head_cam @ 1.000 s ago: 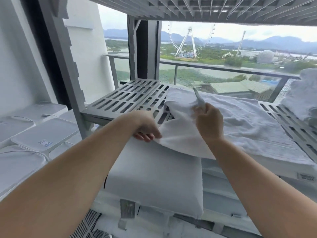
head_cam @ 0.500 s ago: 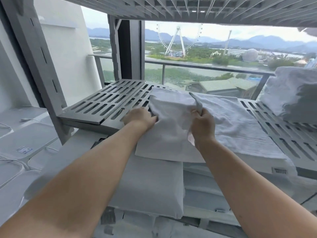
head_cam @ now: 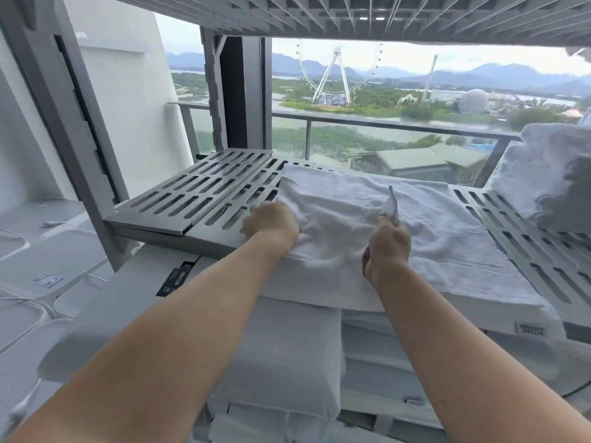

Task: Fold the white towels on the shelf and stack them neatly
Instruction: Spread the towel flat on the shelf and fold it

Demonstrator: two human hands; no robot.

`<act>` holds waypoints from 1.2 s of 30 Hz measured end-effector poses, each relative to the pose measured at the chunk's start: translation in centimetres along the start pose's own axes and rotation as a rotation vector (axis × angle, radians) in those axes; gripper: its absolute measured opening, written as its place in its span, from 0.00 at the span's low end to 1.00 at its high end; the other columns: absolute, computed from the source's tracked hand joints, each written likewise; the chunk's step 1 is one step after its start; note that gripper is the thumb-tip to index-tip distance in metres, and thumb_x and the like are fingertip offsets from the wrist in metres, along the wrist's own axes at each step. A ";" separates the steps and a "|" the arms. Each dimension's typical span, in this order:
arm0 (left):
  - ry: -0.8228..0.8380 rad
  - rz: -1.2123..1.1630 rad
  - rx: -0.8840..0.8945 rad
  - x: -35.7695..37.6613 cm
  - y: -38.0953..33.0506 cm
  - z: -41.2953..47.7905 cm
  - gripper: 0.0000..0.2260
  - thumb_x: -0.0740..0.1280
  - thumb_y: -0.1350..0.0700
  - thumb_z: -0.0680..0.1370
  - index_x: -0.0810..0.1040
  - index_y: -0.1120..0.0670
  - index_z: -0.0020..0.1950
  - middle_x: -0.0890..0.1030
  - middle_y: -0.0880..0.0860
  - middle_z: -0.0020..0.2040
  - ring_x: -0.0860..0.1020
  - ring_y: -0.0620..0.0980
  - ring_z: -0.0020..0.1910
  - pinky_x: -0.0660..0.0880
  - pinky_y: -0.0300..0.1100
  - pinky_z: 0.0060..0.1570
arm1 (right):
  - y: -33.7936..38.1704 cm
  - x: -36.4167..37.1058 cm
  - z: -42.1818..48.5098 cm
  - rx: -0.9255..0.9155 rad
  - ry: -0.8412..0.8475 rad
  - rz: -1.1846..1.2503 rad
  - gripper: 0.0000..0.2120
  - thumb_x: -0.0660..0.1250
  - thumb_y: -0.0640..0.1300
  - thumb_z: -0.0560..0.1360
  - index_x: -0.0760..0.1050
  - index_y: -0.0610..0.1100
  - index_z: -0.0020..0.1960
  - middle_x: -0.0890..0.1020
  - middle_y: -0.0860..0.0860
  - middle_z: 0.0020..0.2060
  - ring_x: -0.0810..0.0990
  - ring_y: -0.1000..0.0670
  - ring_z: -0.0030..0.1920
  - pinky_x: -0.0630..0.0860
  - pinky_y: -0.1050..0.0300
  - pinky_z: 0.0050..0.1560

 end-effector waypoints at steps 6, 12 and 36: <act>-0.125 -0.039 0.036 -2.9 2.0 -0.1 0.10 0.63 0.63 0.79 0.79 0.64 0.57 0.82 0.63 0.54 0.81 0.63 0.49 0.79 0.52 0.42 | 0.9 1.0 -1.0 -0.208 0.078 -0.149 0.09 0.59 0.54 0.78 0.75 0.52 0.46 0.78 0.52 0.35 0.77 0.47 0.37 0.77 0.42 0.44; -0.086 -0.130 -0.023 -2.6 5.1 -0.1 0.11 0.62 0.65 0.75 0.82 0.55 0.48 0.83 0.55 0.48 0.79 0.55 0.44 0.78 0.46 0.41 | 2.8 2.7 -4.9 -0.605 0.314 -0.367 0.10 0.58 0.56 0.79 0.73 0.51 0.49 0.77 0.58 0.34 0.74 0.56 0.34 0.68 0.53 0.37; 0.078 -0.015 0.438 -0.7 0.3 -0.1 0.10 0.65 0.57 0.80 0.80 0.45 0.58 0.79 0.51 0.65 0.77 0.52 0.61 0.75 0.51 0.61 | 1.3 0.8 -11.9 -1.293 0.872 -1.083 0.17 0.72 0.47 0.75 0.82 0.44 0.63 0.81 0.47 0.63 0.78 0.49 0.67 0.76 0.49 0.64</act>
Point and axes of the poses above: each hand's wrist, its own z-axis towards the middle knuckle, its own x-axis out of the palm, y = z × x, the point moved 8 cm from there along z, towards the middle knuckle
